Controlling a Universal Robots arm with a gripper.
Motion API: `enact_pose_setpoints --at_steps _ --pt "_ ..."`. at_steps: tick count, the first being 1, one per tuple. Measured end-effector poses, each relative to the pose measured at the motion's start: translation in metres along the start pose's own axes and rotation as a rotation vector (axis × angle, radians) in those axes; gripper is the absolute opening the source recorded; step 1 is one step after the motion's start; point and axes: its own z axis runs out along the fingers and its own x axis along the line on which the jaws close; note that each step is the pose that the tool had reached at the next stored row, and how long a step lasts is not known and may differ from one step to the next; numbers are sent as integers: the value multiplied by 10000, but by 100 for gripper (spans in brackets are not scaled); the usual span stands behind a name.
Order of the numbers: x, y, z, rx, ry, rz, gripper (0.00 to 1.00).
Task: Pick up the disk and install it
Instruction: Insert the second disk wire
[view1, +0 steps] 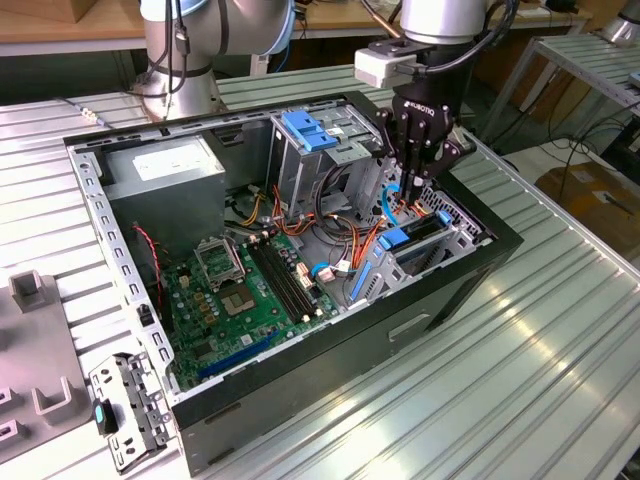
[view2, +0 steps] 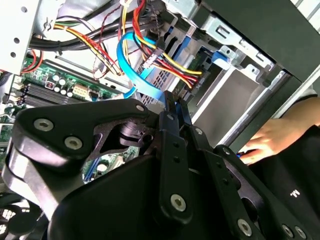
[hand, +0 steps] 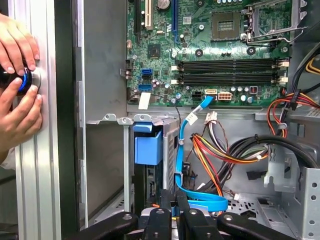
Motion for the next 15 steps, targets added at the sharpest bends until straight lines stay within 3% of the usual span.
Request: enact_pose_setpoints --at_steps 2,7,10,12,15 --pt "50 8 16 79 -82 10 16" --pt "128 32 41 161 -220 23 16" --pt "131 33 42 166 -240 24 16" --pt "132 33 43 166 -299 30 16" --pt "132 34 43 166 -305 30 16"
